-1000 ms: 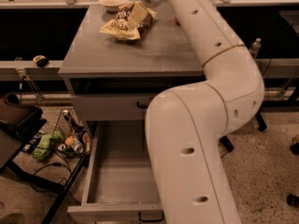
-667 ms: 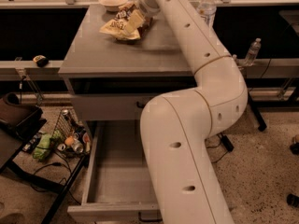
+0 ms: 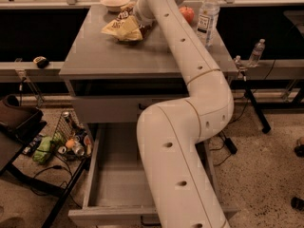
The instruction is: Place brown chip bag into middle drawer
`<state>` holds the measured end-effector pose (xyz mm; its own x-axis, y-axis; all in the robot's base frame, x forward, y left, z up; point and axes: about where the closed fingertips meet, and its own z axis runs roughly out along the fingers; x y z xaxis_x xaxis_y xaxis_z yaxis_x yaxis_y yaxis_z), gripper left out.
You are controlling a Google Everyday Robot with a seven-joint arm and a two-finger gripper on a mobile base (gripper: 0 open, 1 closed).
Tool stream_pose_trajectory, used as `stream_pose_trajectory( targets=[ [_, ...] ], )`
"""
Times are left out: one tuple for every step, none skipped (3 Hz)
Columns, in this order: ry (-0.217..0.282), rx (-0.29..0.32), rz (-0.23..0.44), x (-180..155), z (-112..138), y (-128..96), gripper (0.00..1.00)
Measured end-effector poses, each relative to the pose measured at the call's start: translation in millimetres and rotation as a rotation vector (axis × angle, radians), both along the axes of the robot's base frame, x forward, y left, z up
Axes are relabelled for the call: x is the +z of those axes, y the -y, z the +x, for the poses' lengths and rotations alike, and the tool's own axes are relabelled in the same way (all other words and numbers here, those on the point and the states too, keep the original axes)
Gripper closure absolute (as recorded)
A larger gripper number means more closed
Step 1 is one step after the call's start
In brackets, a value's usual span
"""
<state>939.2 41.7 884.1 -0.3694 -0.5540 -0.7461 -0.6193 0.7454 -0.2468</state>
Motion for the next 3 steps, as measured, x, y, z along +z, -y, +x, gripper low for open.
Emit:
stream_pose_trajectory(
  targets=[
    [0.006,0.002,0.080,6.9,2.5,-19.4,0.00],
    [-0.034,0.003,0.117,-6.6,1.1,-31.8,0.19],
    [-0.100,-0.012,0.150,-34.1,0.2,-35.5,0.43]
  ],
)
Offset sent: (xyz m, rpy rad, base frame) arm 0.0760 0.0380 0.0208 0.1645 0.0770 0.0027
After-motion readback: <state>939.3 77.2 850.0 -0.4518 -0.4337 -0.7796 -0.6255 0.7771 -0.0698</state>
